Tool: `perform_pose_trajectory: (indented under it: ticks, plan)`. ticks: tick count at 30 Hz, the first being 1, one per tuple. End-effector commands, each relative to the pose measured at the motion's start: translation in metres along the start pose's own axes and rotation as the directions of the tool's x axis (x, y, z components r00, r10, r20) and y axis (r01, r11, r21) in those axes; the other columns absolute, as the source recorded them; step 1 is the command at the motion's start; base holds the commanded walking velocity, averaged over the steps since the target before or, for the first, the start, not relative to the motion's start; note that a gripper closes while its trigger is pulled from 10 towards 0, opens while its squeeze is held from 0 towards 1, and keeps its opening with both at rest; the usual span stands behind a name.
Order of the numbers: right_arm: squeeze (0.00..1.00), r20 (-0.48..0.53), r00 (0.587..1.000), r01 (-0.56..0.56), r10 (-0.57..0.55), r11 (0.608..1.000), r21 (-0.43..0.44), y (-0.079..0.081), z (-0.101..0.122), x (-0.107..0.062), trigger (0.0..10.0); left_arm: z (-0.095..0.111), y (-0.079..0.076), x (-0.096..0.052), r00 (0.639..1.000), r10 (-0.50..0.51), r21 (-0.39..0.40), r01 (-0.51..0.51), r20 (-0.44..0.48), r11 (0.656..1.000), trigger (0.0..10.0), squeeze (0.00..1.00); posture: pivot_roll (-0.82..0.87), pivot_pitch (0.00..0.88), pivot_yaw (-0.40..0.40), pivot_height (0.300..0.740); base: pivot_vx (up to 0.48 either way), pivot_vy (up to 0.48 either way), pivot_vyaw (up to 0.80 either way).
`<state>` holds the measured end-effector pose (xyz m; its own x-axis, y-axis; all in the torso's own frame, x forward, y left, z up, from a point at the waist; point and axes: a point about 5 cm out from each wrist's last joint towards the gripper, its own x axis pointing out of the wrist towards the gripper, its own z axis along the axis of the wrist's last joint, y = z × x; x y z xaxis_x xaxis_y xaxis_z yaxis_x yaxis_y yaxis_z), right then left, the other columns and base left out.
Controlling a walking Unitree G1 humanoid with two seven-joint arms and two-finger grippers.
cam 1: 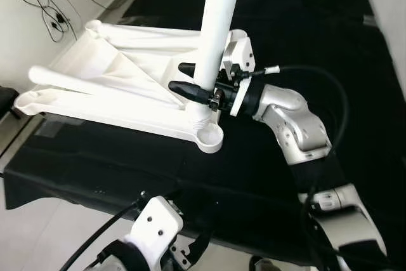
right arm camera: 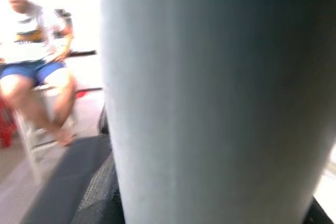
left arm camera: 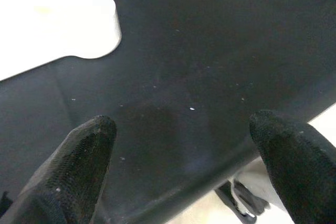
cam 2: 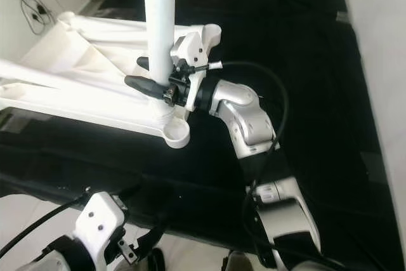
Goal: Building children table
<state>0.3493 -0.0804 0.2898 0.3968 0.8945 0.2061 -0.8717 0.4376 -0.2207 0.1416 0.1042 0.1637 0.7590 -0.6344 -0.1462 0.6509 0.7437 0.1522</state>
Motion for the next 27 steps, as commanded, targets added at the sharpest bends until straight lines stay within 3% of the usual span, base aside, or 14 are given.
perform_pose_trajectory:
  ticks: [1, 6, 8, 13, 16, 27]
  plan:
    - [0.0, 0.068, 0.998, 0.008, -0.007, 1.0, -0.008, -0.003, 0.013, 0.0, 10.0, 0.002, -0.002, -0.004, 1.0, 0.008, 0.027, -0.008, 0.005, 1.0, 10.0, 0.0, 0.09, 0.357, 0.075, 0.74, 0.0, 0.0, 0.0]
    - [0.0, 0.099, 0.988, -0.114, 0.116, 0.993, -0.026, 0.003, 0.026, 0.0, 10.0, 0.005, -0.001, -0.009, 0.995, 0.092, 0.066, -0.094, 0.035, 0.993, 10.0, 0.0, 0.09, 0.364, 0.069, 0.74, 0.0, 0.0, 0.0]
    - [0.0, 0.058, 0.979, -0.192, 0.195, 0.98, -0.057, 0.011, 0.021, 0.002, 10.0, 0.005, 0.0, -0.013, 0.99, 0.139, 0.091, -0.141, 0.035, 0.986, 10.0, 0.0, 0.09, 0.365, 0.068, 0.74, 0.0, 0.0, 0.0]
    - [0.0, 0.031, 0.97, -0.24, 0.242, 0.968, -0.069, 0.016, 0.016, 0.004, 10.0, 0.005, 0.001, -0.016, 0.983, 0.18, 0.115, -0.182, 0.032, 0.976, 10.0, 0.0, 0.09, 0.366, 0.067, 0.74, 0.0, 0.0, 0.0]
    - [0.0, -0.002, 0.949, -0.314, 0.315, 0.947, -0.069, 0.024, 0.01, 0.003, 10.0, 0.003, 0.004, -0.018, 0.966, 0.258, 0.154, -0.259, 0.029, 0.953, 10.0, 0.0, 0.09, 0.363, 0.064, 0.74, 0.0, 0.0, 0.0]
    - [0.0, -0.062, 0.944, -0.327, 0.323, 0.941, -0.082, 0.028, 0.001, 0.004, 10.0, 0.003, 0.011, -0.019, 0.934, 0.356, 0.182, -0.357, 0.042, 0.916, 10.0, 0.0, 0.09, 0.355, 0.055, 0.74, 0.0, 0.0, 0.0]
